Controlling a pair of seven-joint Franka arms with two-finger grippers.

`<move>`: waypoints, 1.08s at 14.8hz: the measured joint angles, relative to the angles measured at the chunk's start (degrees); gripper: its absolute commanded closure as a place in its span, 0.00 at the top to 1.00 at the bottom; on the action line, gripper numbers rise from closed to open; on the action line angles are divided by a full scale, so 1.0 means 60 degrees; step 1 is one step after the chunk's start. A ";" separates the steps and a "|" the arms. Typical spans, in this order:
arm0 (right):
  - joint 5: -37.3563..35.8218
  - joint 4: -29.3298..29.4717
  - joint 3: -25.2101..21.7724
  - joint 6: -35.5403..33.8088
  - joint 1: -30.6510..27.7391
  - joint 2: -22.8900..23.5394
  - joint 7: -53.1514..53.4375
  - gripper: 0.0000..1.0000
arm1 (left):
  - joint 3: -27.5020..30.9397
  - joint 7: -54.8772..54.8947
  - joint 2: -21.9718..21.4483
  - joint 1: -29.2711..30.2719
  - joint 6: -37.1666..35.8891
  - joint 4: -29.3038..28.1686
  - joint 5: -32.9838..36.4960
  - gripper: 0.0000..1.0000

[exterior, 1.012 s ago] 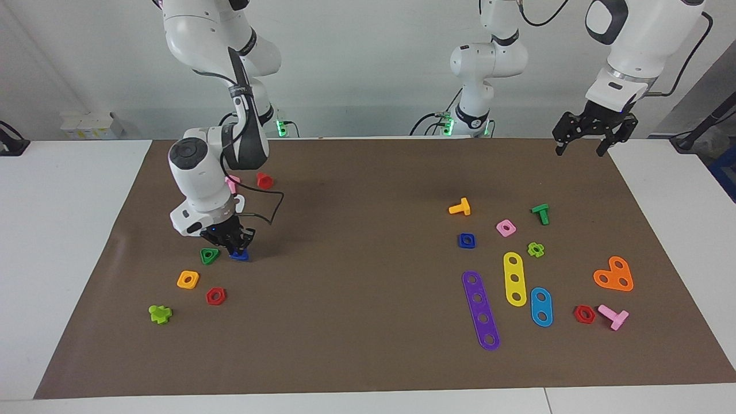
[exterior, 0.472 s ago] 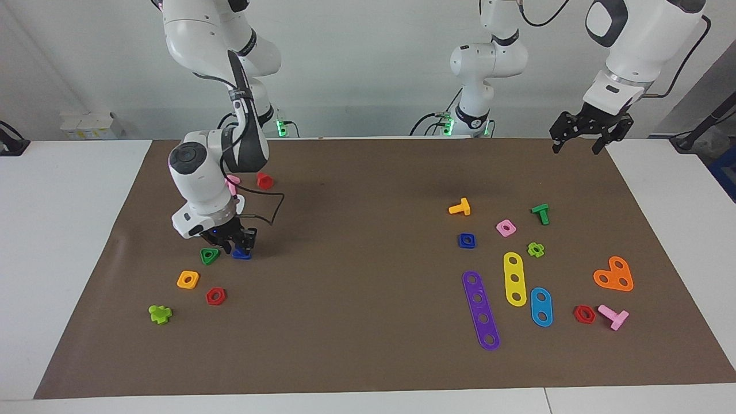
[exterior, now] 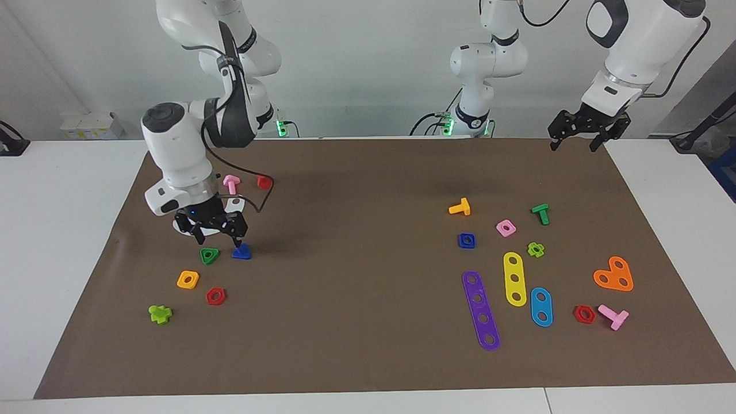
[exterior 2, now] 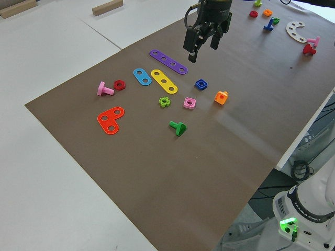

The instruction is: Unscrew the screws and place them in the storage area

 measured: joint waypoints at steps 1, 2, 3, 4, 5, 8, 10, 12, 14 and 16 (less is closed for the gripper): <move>0.0001 0.0255 -0.0002 -0.0475 -0.0043 -0.0285 0.0000 0.97 | 0.0006 0.0000 -0.0004 0.0003 0.0000 0.0000 0.0000 1.00; 0.0001 0.0541 -0.0009 -0.0988 -0.0065 -0.0536 0.0000 0.97 | 0.0013 0.0000 -0.0007 0.0005 0.0000 0.0000 0.0000 1.00; 0.0001 0.0895 -0.0012 -0.1586 -0.0076 -0.0742 0.0000 0.97 | 0.0018 0.0000 -0.0009 0.0005 0.0000 0.0000 0.0000 1.00; 0.0001 0.1323 -0.0014 -0.2226 -0.0078 -0.0883 0.0000 0.99 | 0.0020 0.0000 -0.0009 0.0005 0.0000 0.0000 0.0000 1.00; 0.0001 0.1791 -0.0013 -0.2845 -0.0078 -0.0952 0.0000 0.99 | 0.0020 0.0000 -0.0009 0.0005 -0.0002 0.0000 0.0000 1.00; 0.0001 0.2839 -0.0009 -0.4374 -0.0077 -0.0967 0.0000 1.00 | 0.0020 0.0000 -0.0009 0.0005 -0.0004 0.0000 0.0000 1.00; 0.0001 0.3314 -0.0010 -0.5336 -0.0077 -0.0968 0.0000 1.00 | 0.0020 0.0000 -0.0009 0.0005 -0.0004 0.0000 0.0000 1.00; 0.0001 0.3594 -0.0008 -0.5846 -0.0077 -0.0996 0.0000 1.00 | 0.0020 0.0000 -0.0009 0.0005 -0.0004 0.0000 0.0000 1.00; 0.0004 0.3662 0.0015 -0.5975 -0.0068 -0.1006 -0.0004 1.00 | 0.0020 0.0000 -0.0009 0.0005 -0.0001 0.0001 0.0000 1.00; 0.0005 0.3664 0.0072 -0.6007 -0.0027 -0.1006 -0.0005 1.00 | 0.0020 0.0000 -0.0009 0.0005 0.0002 0.0006 0.0000 1.00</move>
